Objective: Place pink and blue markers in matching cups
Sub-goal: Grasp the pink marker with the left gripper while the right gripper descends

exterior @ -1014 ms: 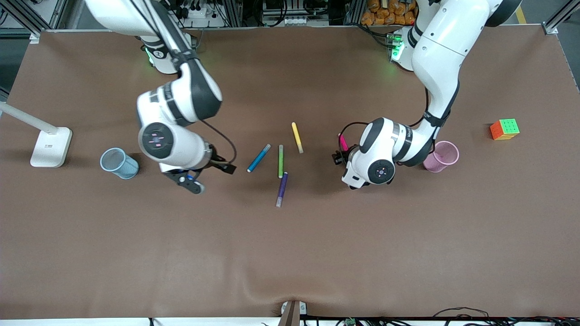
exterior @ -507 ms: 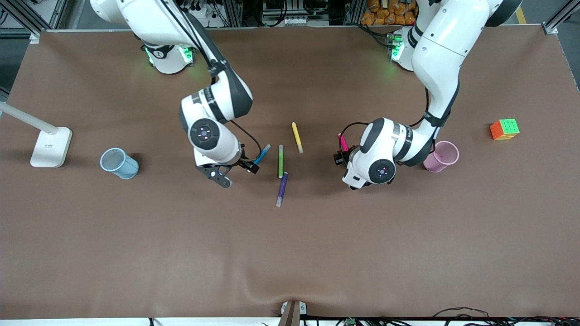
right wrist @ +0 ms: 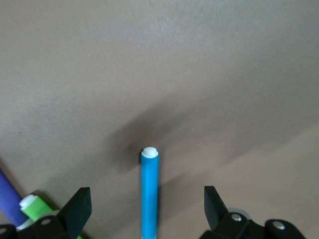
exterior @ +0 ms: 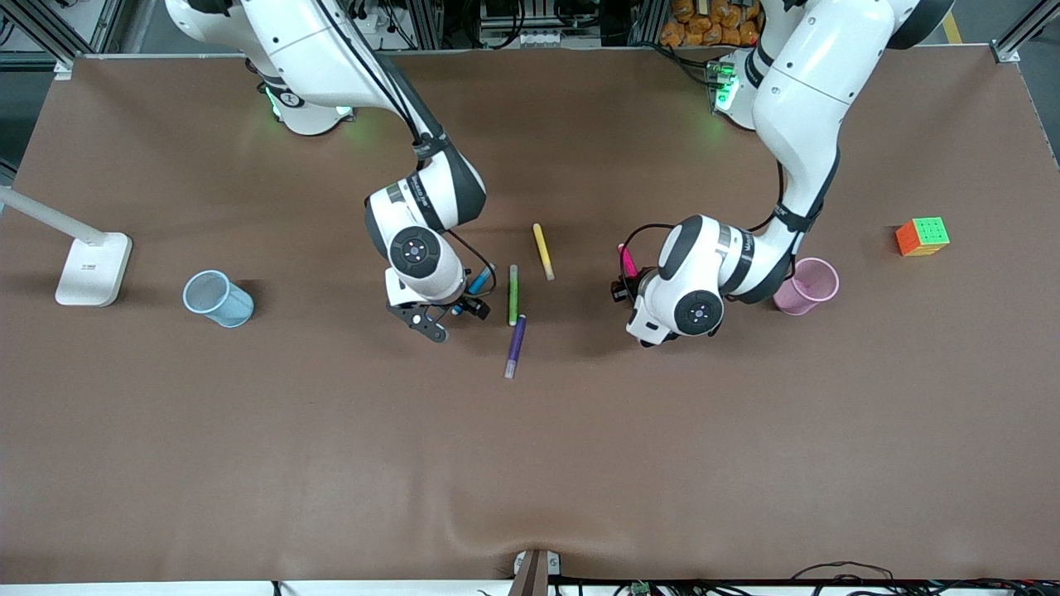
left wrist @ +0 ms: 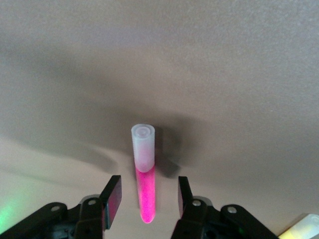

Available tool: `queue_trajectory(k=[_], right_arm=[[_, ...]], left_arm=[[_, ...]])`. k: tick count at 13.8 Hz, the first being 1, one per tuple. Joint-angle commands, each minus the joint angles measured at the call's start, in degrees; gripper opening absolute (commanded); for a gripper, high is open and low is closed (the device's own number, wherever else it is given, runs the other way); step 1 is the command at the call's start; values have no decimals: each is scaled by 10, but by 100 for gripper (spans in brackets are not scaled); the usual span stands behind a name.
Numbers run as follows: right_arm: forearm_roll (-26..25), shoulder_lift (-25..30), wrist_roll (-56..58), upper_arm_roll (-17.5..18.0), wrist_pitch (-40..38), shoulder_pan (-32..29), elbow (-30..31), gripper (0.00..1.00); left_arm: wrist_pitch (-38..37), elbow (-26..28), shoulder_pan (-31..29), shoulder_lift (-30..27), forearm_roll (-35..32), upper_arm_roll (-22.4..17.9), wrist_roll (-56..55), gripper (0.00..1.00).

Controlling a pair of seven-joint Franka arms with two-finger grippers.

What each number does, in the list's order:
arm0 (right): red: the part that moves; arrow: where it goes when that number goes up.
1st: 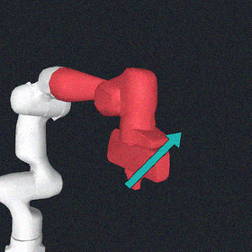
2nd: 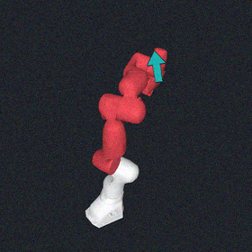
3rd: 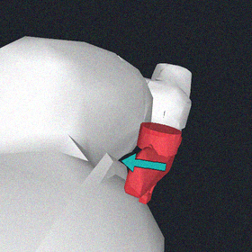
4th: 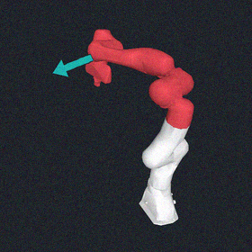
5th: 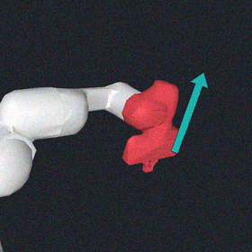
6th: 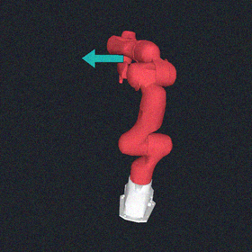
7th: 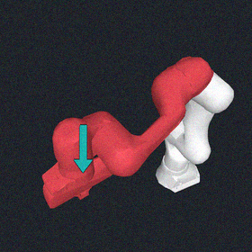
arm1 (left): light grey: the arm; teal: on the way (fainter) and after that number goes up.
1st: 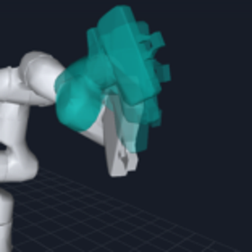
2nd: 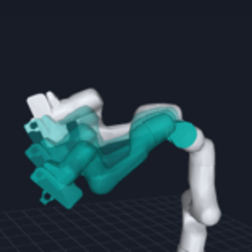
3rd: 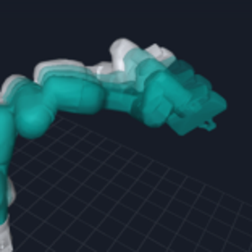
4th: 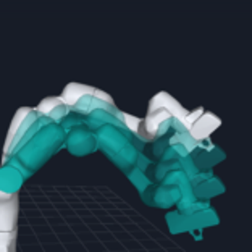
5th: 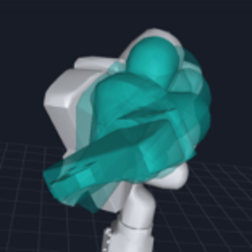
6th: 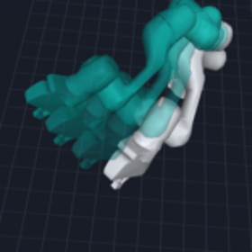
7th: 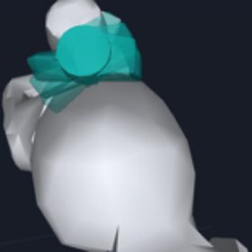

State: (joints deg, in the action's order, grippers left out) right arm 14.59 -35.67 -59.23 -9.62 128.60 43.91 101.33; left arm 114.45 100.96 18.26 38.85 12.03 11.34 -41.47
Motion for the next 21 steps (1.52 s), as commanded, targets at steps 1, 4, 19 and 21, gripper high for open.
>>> queue_trajectory(k=[1,4,19,21], right_arm=[[1,-13,-10,-7,15,19,0,97],[1,-14,-10,-8,17,17,0,82],[1,-7,3,-12,36,10,34,0],[0,17,20,-18,-9,-7,25,0]], left_arm=[[8,9,-1,-5,-10,-1,7,53],[8,9,-1,-5,-10,-1,7,49],[8,9,-1,-3,-9,-2,6,4],[8,9,-2,-5,-9,-2,3,0]])
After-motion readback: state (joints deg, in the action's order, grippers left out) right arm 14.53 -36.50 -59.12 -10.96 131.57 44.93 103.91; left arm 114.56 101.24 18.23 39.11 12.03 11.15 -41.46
